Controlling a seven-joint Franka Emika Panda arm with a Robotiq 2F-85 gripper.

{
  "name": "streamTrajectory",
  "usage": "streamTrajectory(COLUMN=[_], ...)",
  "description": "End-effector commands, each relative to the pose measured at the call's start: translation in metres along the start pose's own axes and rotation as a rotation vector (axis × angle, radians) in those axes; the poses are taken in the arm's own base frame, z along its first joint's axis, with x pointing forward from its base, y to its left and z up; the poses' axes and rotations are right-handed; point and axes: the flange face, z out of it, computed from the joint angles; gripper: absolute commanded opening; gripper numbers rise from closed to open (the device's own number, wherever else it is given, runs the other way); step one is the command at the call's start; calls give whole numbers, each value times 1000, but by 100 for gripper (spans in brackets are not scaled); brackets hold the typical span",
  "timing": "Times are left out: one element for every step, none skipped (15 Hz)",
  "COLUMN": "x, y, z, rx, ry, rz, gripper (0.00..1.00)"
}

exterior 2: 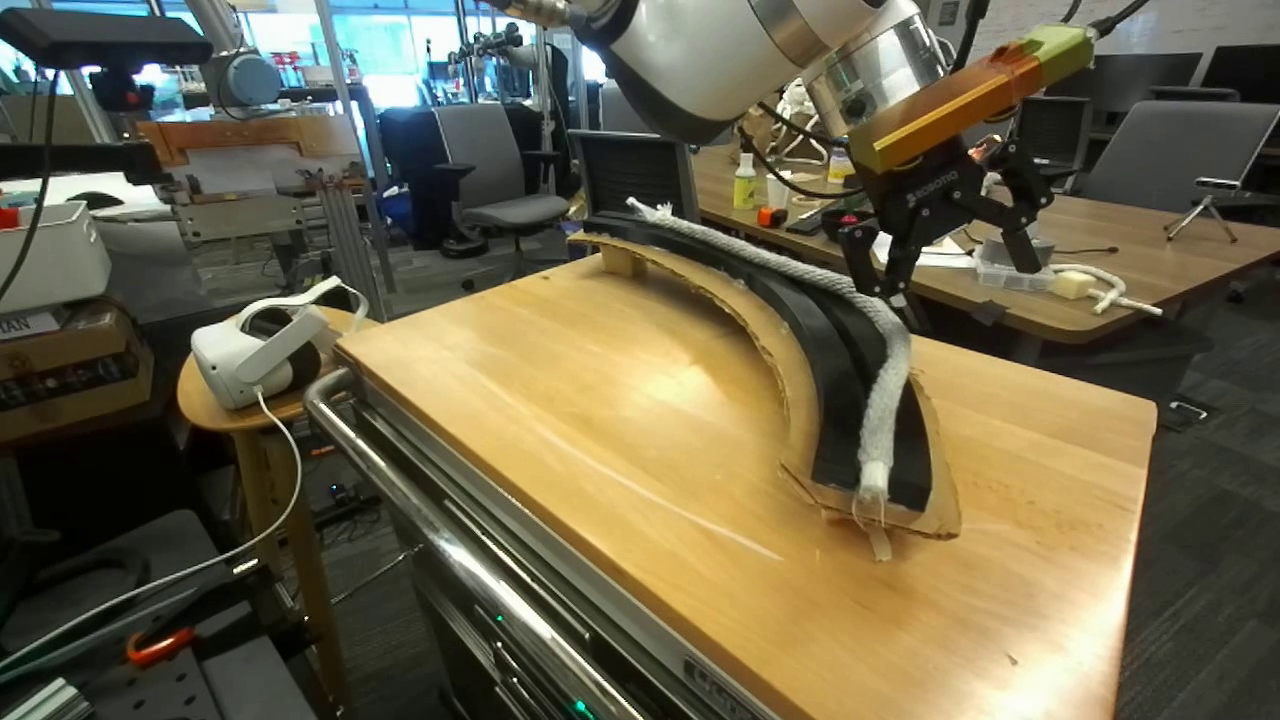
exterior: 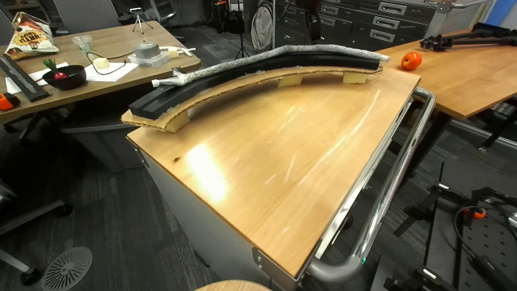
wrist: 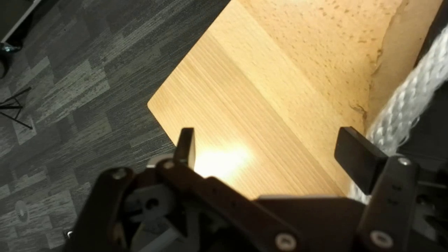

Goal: Place the rope on the platform

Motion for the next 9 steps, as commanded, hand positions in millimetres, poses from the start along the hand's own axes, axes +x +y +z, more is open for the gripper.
streamTrajectory(x=[-29, -39, -50, -64, -76, -90, -100, -109, -117], y=[7, 10, 12, 15, 17, 16, 17, 16, 16], z=[-21, -28, -36, -47, -56, -68, -77, -86, -91], rx=[-78, -105, -132, -165, -194, -225, -249, -270, -286], ry=[18, 11, 6, 6, 4, 13, 13, 3, -20], rz=[-126, -171, -200, -220, -232, -238, -241, -246, -241], gripper=[100, 100, 100, 100, 100, 100, 100, 100, 100])
